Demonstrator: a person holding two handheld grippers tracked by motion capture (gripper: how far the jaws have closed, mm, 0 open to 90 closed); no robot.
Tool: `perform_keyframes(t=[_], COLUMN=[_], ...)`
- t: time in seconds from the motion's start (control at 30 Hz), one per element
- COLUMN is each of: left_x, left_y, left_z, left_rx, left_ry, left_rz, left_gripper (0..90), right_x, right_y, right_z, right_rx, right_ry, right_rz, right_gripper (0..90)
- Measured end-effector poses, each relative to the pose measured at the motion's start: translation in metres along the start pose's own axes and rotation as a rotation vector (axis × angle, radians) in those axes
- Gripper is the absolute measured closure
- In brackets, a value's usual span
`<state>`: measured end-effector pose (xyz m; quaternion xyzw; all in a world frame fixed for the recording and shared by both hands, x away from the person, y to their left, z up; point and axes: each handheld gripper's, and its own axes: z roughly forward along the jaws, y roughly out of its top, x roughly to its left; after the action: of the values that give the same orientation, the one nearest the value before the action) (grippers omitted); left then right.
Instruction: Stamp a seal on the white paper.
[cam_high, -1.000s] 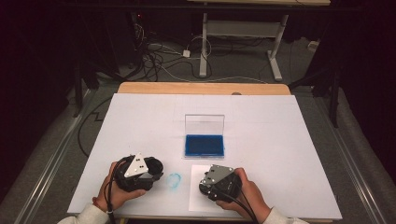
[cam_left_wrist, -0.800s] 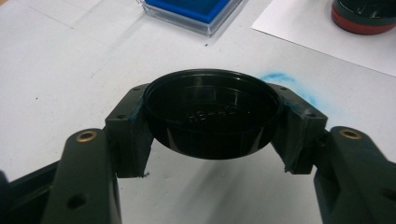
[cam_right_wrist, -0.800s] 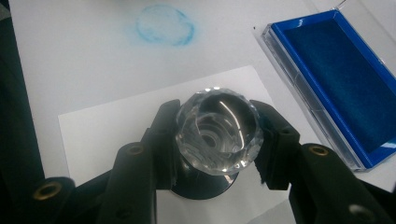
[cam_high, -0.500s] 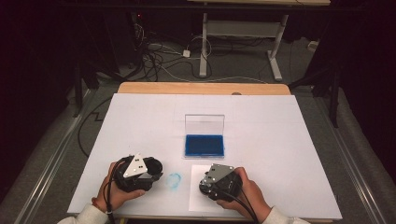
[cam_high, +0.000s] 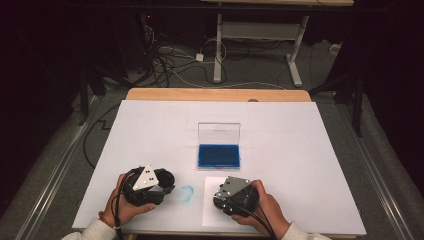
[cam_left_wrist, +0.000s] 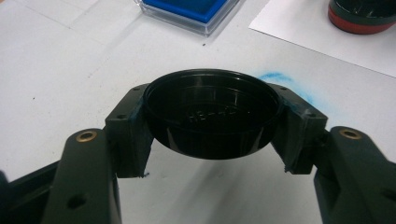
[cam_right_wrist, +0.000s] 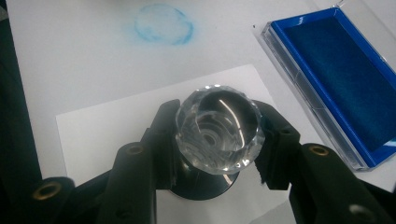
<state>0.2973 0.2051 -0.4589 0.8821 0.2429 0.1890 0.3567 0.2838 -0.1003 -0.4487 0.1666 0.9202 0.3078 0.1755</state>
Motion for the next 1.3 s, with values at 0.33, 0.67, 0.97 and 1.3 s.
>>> perform_keyframes(t=[0.33,0.67,0.97,1.3], left_x=[0.000,0.002,0.001,0.003], left_y=[0.001,0.000,0.000,0.000], left_z=[0.000,-0.002,-0.002,-0.002], left_rx=[0.001,-0.005,-0.006,-0.005], left_ry=[0.003,0.008,0.009,0.009], left_rz=[0.002,-0.001,-0.001,-0.002], left_gripper=[36.7,36.7,36.7,36.6], right_x=[0.003,-0.019,-0.035,-0.058], right_y=[0.001,0.002,0.002,-0.012], right_z=[0.002,-0.018,-0.051,-0.070], right_rx=[0.022,-0.101,-0.214,-0.277], right_ry=[-0.031,0.042,-0.036,-0.092], right_rz=[-0.029,0.081,0.114,0.163], right_gripper=[56.7,56.6,56.6,56.6])
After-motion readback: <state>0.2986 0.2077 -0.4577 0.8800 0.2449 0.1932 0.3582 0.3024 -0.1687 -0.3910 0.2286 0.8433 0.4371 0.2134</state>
